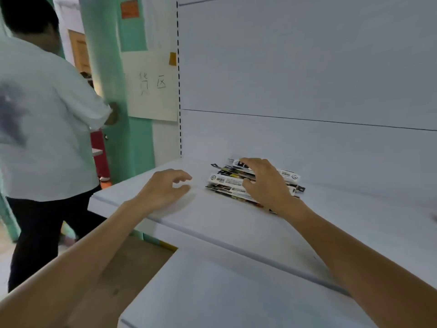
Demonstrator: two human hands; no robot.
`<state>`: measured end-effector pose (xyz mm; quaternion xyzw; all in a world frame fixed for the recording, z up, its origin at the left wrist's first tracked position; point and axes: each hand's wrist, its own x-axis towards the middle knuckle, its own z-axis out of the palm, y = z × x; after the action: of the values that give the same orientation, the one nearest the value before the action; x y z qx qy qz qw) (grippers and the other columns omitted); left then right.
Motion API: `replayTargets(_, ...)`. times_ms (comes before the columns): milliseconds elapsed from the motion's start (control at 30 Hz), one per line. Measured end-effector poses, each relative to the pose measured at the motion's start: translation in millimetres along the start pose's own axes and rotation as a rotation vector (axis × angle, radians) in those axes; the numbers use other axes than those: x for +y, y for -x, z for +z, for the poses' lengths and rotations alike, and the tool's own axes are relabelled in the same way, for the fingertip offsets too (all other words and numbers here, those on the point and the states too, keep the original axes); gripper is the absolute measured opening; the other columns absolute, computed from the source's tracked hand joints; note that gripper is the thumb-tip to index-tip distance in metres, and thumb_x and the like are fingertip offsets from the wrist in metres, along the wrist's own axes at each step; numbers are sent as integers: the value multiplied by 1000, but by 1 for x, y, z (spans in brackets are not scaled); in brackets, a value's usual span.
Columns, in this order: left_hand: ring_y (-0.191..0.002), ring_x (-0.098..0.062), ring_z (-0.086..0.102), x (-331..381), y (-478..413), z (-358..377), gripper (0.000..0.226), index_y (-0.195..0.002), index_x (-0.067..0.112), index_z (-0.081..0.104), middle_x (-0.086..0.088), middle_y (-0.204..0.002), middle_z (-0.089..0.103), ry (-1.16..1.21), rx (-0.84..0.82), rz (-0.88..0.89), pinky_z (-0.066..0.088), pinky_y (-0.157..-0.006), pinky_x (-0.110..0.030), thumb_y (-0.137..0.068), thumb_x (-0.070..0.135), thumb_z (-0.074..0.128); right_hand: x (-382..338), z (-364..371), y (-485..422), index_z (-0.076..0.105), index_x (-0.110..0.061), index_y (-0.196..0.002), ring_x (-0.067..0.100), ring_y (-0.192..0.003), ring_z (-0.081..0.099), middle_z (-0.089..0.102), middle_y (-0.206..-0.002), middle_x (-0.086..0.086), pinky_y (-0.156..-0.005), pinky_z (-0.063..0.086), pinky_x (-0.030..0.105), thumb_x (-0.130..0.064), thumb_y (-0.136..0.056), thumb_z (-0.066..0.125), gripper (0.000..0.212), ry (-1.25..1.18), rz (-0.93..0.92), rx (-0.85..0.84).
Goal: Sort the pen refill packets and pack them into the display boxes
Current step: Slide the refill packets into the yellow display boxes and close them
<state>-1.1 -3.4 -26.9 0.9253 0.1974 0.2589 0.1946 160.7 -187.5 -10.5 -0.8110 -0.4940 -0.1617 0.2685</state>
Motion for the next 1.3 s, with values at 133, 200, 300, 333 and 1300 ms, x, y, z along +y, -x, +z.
replayTargets(133, -98, -11, 55, 5, -27, 14, 24, -112, 18, 64, 0, -113, 64, 56, -95, 66, 36, -82, -18, -88, 21, 61, 14, -4, -4, 62, -17, -112, 16, -94, 59, 65, -99, -2, -79, 47, 28, -22, -86, 57, 26, 37, 149, -93)
replayTargets(200, -99, -12, 55, 10, -36, 26, 27, -116, 17, 62, 0, -116, 63, 57, -164, 99, 35, -82, -18, -89, 23, 60, 22, -8, 3, 65, -19, -105, 12, -90, 59, 64, -96, -7, -81, 50, 31, -35, -83, 64, 27, 69, 166, -210)
replayTargets(300, -93, -10, 52, 12, -47, 41, 29, -119, 19, 62, 1, -118, 62, 38, -225, 92, 35, -82, -20, -91, 24, 56, 25, -10, 12, 66, -18, -107, 12, -93, 56, 58, -97, -10, -84, 48, 33, -41, -83, 64, 33, 116, 141, -299)
replayTargets(333, -90, -10, 52, 12, -50, 45, 27, -117, 20, 64, 0, -117, 63, 25, -217, 90, 36, -81, -20, -91, 23, 57, 26, -11, 14, 67, -17, -106, 13, -93, 57, 58, -98, -9, -84, 48, 33, -38, -84, 64, 30, 130, 134, -306)
replayTargets(1300, -73, -7, 53, 9, -53, 52, 7, -85, 25, 62, 7, -86, 58, 282, 228, 132, 36, -71, -22, -87, 19, 60, 38, -10, 28, 64, -10, -87, 15, -81, 53, 57, -86, -5, -72, 42, 30, -24, -96, 48, 23, 140, 122, 167)
